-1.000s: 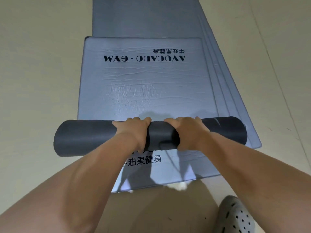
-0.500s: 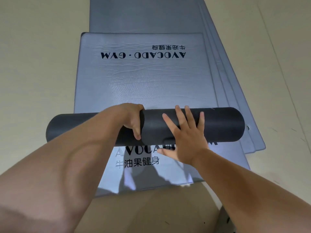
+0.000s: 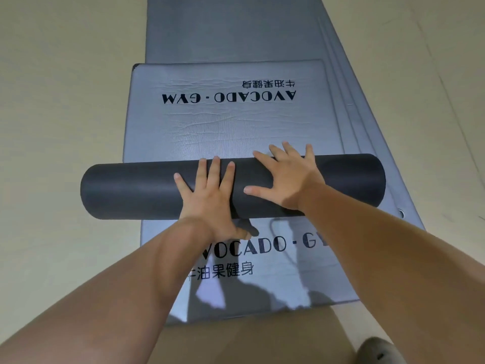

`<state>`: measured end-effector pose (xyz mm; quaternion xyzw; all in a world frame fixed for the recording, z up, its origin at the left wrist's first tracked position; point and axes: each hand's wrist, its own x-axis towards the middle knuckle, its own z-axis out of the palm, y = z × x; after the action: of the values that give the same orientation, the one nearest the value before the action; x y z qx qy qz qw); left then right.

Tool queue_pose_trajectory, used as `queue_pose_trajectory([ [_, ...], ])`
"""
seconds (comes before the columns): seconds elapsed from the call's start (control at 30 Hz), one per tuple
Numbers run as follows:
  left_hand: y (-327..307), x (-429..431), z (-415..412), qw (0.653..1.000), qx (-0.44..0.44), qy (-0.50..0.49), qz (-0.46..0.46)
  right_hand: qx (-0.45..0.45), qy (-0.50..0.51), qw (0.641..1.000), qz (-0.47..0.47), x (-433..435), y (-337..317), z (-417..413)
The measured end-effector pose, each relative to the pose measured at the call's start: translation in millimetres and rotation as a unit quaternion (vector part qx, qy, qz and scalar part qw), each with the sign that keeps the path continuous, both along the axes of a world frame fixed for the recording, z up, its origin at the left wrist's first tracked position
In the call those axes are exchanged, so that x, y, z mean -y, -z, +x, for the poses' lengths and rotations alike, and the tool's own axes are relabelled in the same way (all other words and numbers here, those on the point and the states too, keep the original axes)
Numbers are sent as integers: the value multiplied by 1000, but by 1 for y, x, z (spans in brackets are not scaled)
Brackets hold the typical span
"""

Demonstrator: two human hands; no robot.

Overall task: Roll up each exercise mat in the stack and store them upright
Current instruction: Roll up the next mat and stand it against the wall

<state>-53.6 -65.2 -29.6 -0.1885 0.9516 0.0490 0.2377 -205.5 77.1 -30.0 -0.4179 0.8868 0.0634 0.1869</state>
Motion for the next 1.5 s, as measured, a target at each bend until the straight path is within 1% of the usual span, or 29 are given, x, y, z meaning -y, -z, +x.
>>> queue_pose_trajectory([
  [0.03,1,4,-6,1000,4,2,-2,-32,-2,999,-16,0,1,3],
  [0.1,1,13,-21,1000,10,0,10,-98,12,992,-82,-7,5,17],
  [0.17,0,24,-37,1000,12,-9,26,-119,38,982,-138,-19,14,34],
  [0.2,0,30,-45,999,14,-11,32,-120,47,982,-139,-26,20,40],
  [0.37,1,46,-67,999,28,-7,36,-98,76,990,-74,-31,40,39],
  [0.43,1,47,-67,1000,-17,20,6,-92,77,991,-66,-26,40,30],
  [0.53,9,40,-50,987,-130,72,-60,-84,74,993,-48,-15,32,7],
  [0.57,13,37,-44,985,-140,73,-67,-78,73,993,-40,-10,28,-2],
  [0.67,20,37,-41,992,-105,27,-63,-55,74,995,-38,8,15,-26],
  [0.77,19,51,-65,994,-93,3,-54,-8,69,997,-34,21,4,-52],
  [0.8,18,56,-72,995,-90,2,-52,-9,52,998,-22,23,1,-58],
  [0.87,16,64,-83,995,-83,1,-46,-40,4,999,12,26,-2,-64],
  [0.93,16,69,-90,996,-82,0,-40,-60,-15,997,43,29,-1,-65],
  [1.0,12,73,-95,996,-81,6,-39,-33,-5,998,62,38,-3,-70],
  [1.07,7,77,-100,997,-76,14,-30,-2,2,998,56,44,-10,-77],
  [1.13,3,78,-101,997,-77,14,-20,0,4,999,45,46,-14,-78],
  [1.23,0,71,-90,996,-90,17,-20,-13,9,999,39,38,-14,-62],
  [1.33,-2,59,-66,995,-92,22,-16,-6,17,999,40,26,-17,-36],
  [1.5,-12,39,-11,999,-45,30,8,18,14,999,35,0,-24,24],
])
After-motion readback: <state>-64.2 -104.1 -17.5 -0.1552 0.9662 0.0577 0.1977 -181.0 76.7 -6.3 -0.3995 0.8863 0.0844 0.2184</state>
